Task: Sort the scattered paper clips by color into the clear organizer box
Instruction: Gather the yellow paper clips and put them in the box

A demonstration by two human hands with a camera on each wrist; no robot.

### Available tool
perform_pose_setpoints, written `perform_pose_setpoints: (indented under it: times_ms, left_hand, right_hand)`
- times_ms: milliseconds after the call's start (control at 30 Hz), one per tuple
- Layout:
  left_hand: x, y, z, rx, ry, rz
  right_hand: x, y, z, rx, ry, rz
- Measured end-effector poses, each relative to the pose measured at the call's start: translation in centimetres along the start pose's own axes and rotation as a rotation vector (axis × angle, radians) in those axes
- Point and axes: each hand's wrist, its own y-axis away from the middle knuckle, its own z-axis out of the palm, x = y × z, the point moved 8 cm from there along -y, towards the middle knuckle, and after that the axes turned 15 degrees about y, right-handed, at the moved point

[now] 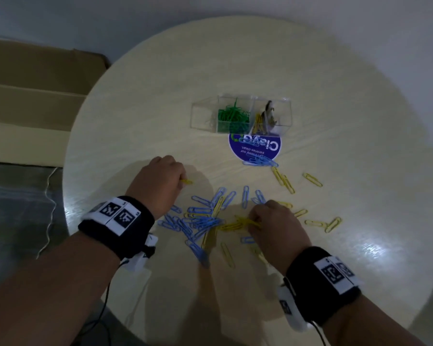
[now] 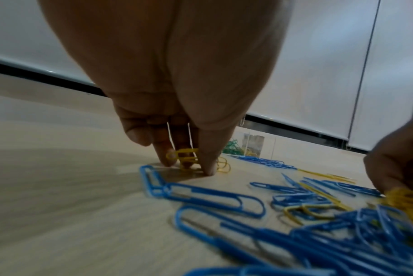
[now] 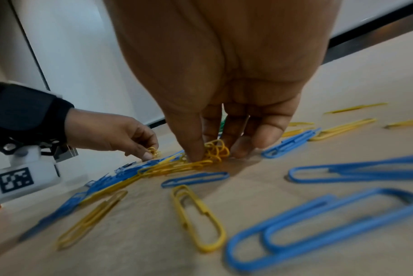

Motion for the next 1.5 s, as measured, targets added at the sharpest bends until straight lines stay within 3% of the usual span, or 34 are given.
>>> perform_pose_setpoints:
  times_ms: [200,467,667,867,1033,1333,1433,1500]
  left_hand:
    - [0.9,0.3,0.6,-0.095,-0.043,0.012]
    - [6.0,-5.3,-3.3,0.193,0.497,-0.14]
    - [11.5,-13.3,-2.8,0.332,0.568,-0.132]
    - [12.6,-16.2,-0.2,0.255,0.45,-0.157]
    - [11.7,-12.9,-3.6,0.443,0.509,-0.081]
    - [6.9,-3.5,-4.2,0.49,0.642,-0.15]
    - [5.2,-0.7,-3.1,0.452,0.655,-0.169]
    - [4.7,1.3,-1.5,0.324,0.593,-0.158]
  right_hand:
    - [0.5,-0.6,-1.2,0.01,-0.042,0.016]
    - [6.9,-1.7,-7.1,0.216,-0.273,0.136]
    - [11.5,-3.3,-10.0,0.309,-0.34,0.157]
    - [13.3,-4.9,-11.2,0.327,-0.392,0.182]
    - [12.4,-8.6,-12.5,0.309,-0.408,0.187]
    - [7.6,-15.6,-13.3,0.186,-0.457,0.148]
    - [8.3,-14.0,-13.6,0.271,-0.479,0.199]
    - [9.0,-11.1,-13.3,0.322,-0.496,0.239]
